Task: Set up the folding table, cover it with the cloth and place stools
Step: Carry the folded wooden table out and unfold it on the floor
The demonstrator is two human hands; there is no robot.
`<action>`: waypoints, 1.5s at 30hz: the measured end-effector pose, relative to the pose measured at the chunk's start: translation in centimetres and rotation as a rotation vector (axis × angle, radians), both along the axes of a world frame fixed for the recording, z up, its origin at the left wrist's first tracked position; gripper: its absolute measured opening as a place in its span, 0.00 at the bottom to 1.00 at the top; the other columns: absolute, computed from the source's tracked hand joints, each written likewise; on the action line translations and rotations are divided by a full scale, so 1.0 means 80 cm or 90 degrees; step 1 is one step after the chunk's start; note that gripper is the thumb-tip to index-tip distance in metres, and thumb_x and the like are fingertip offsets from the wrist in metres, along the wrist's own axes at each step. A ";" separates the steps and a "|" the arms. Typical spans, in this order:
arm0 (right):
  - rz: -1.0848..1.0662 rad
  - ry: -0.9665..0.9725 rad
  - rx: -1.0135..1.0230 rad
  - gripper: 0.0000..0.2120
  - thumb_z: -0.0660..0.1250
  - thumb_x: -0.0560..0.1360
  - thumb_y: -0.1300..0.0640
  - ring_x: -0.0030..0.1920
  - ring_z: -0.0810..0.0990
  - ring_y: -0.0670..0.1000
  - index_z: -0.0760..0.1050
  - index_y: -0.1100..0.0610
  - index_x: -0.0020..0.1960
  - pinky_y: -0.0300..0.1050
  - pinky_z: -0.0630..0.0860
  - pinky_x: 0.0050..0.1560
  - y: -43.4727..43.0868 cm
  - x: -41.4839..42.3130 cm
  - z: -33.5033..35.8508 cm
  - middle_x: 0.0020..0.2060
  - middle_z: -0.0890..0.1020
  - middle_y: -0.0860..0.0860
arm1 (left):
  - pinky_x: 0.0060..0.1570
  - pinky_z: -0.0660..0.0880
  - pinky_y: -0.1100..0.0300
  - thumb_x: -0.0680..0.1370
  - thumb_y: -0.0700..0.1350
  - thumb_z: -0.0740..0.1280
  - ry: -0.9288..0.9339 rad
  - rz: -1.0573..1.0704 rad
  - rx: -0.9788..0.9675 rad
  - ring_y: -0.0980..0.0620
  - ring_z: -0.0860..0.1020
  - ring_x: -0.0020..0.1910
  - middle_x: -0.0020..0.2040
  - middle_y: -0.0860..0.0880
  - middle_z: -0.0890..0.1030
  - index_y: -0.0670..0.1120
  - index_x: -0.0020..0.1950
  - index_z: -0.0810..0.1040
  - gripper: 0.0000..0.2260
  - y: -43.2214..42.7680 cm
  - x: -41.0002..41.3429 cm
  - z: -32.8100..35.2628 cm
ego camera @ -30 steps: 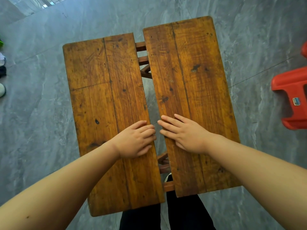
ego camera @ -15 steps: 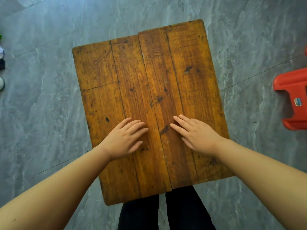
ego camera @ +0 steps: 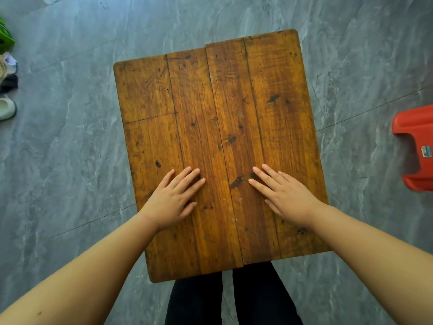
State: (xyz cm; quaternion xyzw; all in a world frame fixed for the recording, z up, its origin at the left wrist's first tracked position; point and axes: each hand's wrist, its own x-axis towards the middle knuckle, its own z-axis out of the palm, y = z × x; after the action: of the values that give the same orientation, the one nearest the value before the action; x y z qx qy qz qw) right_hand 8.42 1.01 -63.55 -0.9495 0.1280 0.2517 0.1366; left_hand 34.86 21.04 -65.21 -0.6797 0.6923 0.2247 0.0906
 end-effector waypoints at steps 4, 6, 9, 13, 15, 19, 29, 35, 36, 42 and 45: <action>-0.096 -0.027 -0.023 0.29 0.57 0.78 0.50 0.76 0.50 0.54 0.52 0.52 0.76 0.52 0.52 0.72 0.000 0.003 0.007 0.76 0.53 0.54 | 0.72 0.44 0.46 0.78 0.56 0.59 0.010 0.423 -0.020 0.48 0.44 0.76 0.78 0.46 0.49 0.51 0.77 0.49 0.31 0.016 -0.009 0.018; -0.211 -0.037 -0.032 0.29 0.56 0.79 0.49 0.76 0.44 0.53 0.49 0.51 0.76 0.52 0.46 0.74 -0.003 0.000 0.011 0.77 0.48 0.53 | 0.72 0.45 0.44 0.77 0.56 0.62 0.026 0.672 -0.001 0.45 0.43 0.76 0.78 0.44 0.45 0.49 0.78 0.46 0.36 0.030 -0.008 0.020; -0.403 -0.038 -0.045 0.34 0.60 0.77 0.46 0.76 0.42 0.55 0.48 0.52 0.76 0.57 0.47 0.74 -0.011 -0.009 0.012 0.77 0.45 0.54 | 0.72 0.53 0.41 0.74 0.60 0.65 0.184 0.973 0.074 0.42 0.50 0.76 0.78 0.43 0.48 0.48 0.77 0.42 0.43 0.049 -0.003 0.018; -0.688 0.000 0.023 0.49 0.68 0.69 0.39 0.76 0.47 0.60 0.41 0.49 0.76 0.62 0.55 0.73 -0.024 -0.022 0.002 0.76 0.44 0.56 | 0.63 0.67 0.44 0.76 0.60 0.63 0.425 1.128 0.119 0.40 0.68 0.67 0.71 0.43 0.67 0.45 0.75 0.55 0.34 0.054 -0.016 0.018; -0.787 0.009 0.087 0.54 0.70 0.65 0.35 0.74 0.54 0.61 0.37 0.46 0.75 0.63 0.61 0.70 -0.032 -0.027 -0.003 0.75 0.51 0.57 | 0.62 0.67 0.45 0.77 0.59 0.62 0.418 1.127 0.108 0.39 0.68 0.67 0.71 0.42 0.67 0.45 0.74 0.55 0.32 0.051 -0.019 0.017; -0.796 -0.012 0.103 0.56 0.71 0.62 0.34 0.69 0.63 0.62 0.36 0.43 0.75 0.62 0.66 0.65 -0.037 -0.036 -0.010 0.70 0.61 0.59 | 0.63 0.66 0.43 0.77 0.59 0.62 0.450 1.122 0.124 0.39 0.67 0.68 0.72 0.43 0.65 0.46 0.75 0.52 0.34 0.049 -0.019 0.019; -0.718 -0.041 0.121 0.56 0.72 0.62 0.35 0.67 0.65 0.60 0.37 0.42 0.75 0.59 0.66 0.64 -0.092 -0.091 -0.012 0.67 0.62 0.57 | 0.61 0.68 0.47 0.76 0.57 0.63 0.488 1.179 0.092 0.41 0.68 0.67 0.71 0.44 0.65 0.46 0.75 0.50 0.34 0.037 -0.114 0.024; -0.661 -0.029 0.107 0.55 0.71 0.63 0.35 0.67 0.65 0.60 0.37 0.43 0.75 0.59 0.66 0.63 -0.164 -0.146 -0.009 0.67 0.62 0.58 | 0.63 0.67 0.45 0.75 0.59 0.64 0.470 1.227 0.061 0.40 0.68 0.67 0.72 0.43 0.65 0.48 0.75 0.50 0.35 -0.012 -0.204 0.023; -0.653 -0.027 0.103 0.55 0.71 0.63 0.35 0.67 0.66 0.61 0.37 0.43 0.75 0.59 0.66 0.63 -0.176 -0.158 -0.009 0.67 0.62 0.58 | 0.62 0.68 0.45 0.75 0.59 0.64 0.472 1.233 0.054 0.40 0.68 0.67 0.72 0.43 0.65 0.49 0.75 0.50 0.36 -0.023 -0.217 0.021; -0.661 -0.042 0.074 0.54 0.71 0.64 0.35 0.67 0.65 0.62 0.39 0.47 0.76 0.58 0.65 0.64 -0.230 -0.234 -0.009 0.66 0.63 0.61 | 0.62 0.68 0.43 0.75 0.58 0.65 0.484 1.209 0.018 0.40 0.69 0.66 0.71 0.44 0.66 0.48 0.75 0.52 0.35 -0.089 -0.278 0.013; -0.682 -0.050 0.063 0.54 0.71 0.63 0.35 0.68 0.64 0.62 0.40 0.46 0.76 0.58 0.65 0.65 -0.246 -0.266 -0.010 0.67 0.63 0.61 | 0.58 0.70 0.46 0.75 0.58 0.65 0.484 1.177 0.025 0.40 0.70 0.65 0.70 0.44 0.67 0.47 0.74 0.53 0.34 -0.112 -0.298 0.009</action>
State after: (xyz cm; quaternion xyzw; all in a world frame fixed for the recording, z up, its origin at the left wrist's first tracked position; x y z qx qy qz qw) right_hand -12.89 -18.65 -64.38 -0.7526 0.5769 0.1167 0.2954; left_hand 10.99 12.08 -64.48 -0.8327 -0.1294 0.4207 -0.3360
